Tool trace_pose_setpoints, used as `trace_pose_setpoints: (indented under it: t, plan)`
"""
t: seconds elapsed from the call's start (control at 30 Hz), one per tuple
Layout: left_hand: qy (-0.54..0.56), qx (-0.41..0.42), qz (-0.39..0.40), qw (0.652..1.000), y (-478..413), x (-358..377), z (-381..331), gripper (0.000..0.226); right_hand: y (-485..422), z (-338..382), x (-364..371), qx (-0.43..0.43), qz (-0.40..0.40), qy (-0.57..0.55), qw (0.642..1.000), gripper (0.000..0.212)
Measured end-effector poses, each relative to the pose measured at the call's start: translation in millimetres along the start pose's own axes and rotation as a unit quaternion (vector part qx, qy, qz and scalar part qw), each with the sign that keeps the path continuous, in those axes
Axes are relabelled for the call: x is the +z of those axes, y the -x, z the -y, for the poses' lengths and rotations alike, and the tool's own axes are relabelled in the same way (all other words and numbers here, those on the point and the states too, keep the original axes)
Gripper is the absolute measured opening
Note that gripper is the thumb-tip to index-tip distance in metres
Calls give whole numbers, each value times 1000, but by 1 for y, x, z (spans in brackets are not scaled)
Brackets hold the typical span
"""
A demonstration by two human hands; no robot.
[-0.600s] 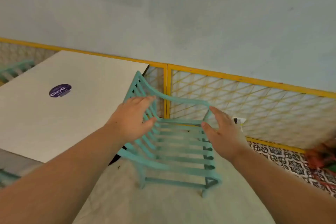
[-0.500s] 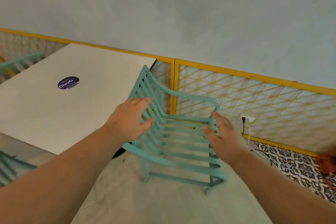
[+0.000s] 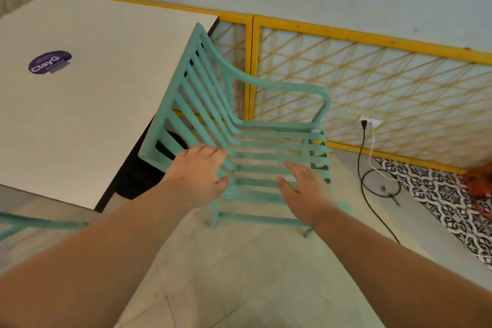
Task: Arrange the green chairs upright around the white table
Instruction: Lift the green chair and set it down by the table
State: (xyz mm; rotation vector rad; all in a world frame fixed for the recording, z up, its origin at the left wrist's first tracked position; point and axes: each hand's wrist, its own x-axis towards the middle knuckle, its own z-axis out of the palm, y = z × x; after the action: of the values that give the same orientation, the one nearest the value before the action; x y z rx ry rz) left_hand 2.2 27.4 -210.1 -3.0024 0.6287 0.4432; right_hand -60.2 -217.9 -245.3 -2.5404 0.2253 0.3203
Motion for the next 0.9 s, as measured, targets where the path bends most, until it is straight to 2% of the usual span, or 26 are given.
trace_pose_setpoints:
  t: [0.1, 0.17, 0.23, 0.4, 0.63, 0.73, 0.9]
  plan:
    - [-161, -33, 103, 981, -24, 39, 6, 72, -17, -17, 40, 46, 12, -18, 999, 55]
    - [-209, -46, 133, 968, -32, 55, 16, 68, -27, -24, 61, 57, 21, -21, 998, 52]
    - [-235, -39, 133, 962, -44, 68, 21, 62, -39, -32, 82, 68, 17, -25, 997, 49]
    - [-271, -55, 132, 952, -63, 86, 20, 69, -63, -47, 120, 63, 9, 19, 998, 34]
    - [-277, -27, 65, 958, -71, 104, 30, 68, -85, -35, 143, 9, -3, 141, 990, 60]
    - [-283, -16, 45, 958, -70, 108, 32, 71, -85, -39, 149, -6, -28, 188, 982, 62]
    - [-271, -38, 56, 960, -70, 107, 28, 70, -86, -41, 150, -18, -40, 193, 980, 62]
